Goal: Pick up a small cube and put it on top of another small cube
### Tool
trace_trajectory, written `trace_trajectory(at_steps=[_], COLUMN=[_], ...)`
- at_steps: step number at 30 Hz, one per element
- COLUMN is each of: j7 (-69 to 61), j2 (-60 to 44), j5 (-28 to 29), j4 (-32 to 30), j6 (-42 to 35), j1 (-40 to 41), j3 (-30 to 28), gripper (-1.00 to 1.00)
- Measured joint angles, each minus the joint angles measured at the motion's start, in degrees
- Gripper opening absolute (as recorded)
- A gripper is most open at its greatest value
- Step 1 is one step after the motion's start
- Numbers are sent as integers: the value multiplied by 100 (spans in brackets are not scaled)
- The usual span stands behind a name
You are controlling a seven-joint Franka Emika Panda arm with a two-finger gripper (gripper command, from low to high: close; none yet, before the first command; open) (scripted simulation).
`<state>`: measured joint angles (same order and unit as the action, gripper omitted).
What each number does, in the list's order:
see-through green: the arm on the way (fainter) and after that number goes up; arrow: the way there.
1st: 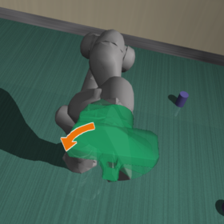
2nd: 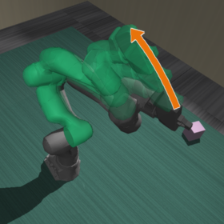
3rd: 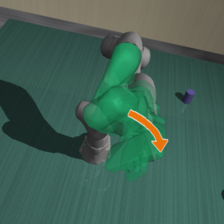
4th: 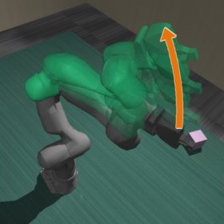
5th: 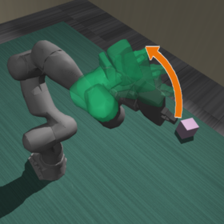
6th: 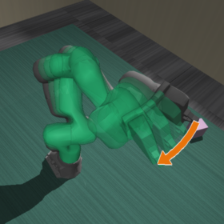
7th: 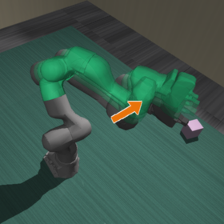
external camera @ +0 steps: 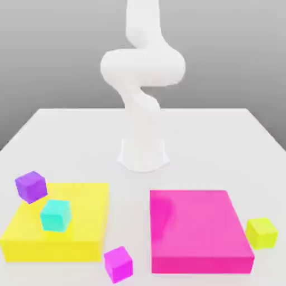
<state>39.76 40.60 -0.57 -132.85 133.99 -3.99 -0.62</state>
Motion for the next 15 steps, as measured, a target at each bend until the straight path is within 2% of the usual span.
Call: trace_trajectory(at_steps=[8,15], j7=[-2014,-3702], j2=[-1701,-3155], j5=[-245,-405], j4=[-345,-640], j6=[714,1325], j1=[-1168,-1909], j3=[-73,145], gripper=[0,0])
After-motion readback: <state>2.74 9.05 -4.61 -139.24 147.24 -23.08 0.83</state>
